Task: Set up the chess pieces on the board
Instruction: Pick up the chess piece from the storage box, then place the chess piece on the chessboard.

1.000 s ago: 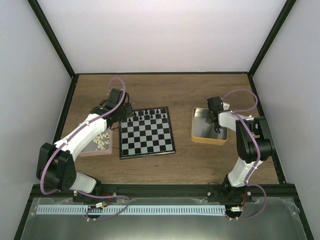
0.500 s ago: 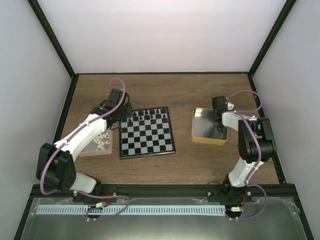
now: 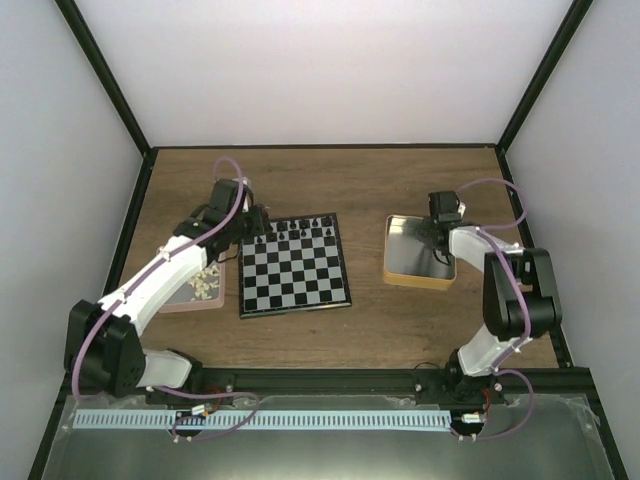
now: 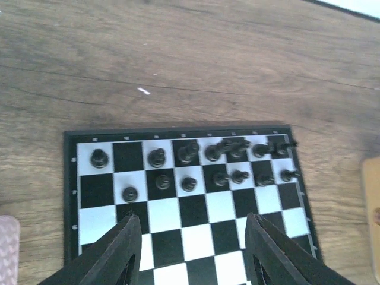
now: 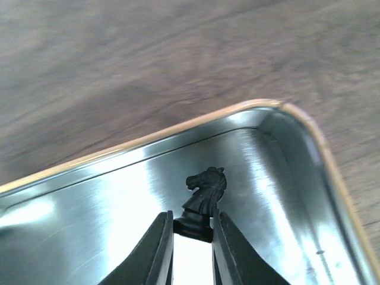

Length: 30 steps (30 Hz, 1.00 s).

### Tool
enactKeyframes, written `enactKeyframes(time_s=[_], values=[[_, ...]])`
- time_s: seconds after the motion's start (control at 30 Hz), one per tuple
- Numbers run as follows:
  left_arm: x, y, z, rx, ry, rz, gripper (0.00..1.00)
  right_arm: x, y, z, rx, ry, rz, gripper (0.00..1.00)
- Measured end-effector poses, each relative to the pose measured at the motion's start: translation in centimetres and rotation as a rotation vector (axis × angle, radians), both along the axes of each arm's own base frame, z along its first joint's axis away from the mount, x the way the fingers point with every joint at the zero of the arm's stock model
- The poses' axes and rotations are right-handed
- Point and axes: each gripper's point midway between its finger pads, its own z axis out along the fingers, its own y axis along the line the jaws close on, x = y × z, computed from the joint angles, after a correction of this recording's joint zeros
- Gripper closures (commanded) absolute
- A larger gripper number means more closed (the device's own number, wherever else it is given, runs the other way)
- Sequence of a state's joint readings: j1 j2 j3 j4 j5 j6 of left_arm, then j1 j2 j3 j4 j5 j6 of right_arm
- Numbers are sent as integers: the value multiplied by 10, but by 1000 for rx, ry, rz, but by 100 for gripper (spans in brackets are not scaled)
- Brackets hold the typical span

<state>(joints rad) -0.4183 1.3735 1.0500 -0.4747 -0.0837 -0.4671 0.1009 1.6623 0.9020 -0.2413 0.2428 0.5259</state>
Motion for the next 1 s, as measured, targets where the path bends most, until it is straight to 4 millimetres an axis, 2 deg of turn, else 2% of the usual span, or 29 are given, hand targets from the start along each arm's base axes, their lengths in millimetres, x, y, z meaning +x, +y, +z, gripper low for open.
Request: enactKeyframes(time_s=[0.13, 0.33, 0.5, 0.73, 0.87, 1.0], values=[[-8, -15, 17, -101, -57, -71, 45, -1, 33, 29, 151, -97, 142, 90], [-14, -53, 49, -296, -130, -237, 42, -21, 99, 96, 429, -316, 453, 90], [-25, -83, 69, -473, -142, -369, 37, -55, 159, 149, 671, -471, 761, 89], [-53, -125, 96, -731, -82, -555, 34, -117, 232, 197, 906, -553, 1159, 88], [-72, -142, 107, -814, -33, -649, 39, -147, 254, 220, 959, -601, 1345, 88], [-89, -154, 114, -862, 4, -727, 50, -156, 267, 228, 980, -604, 1431, 87]])
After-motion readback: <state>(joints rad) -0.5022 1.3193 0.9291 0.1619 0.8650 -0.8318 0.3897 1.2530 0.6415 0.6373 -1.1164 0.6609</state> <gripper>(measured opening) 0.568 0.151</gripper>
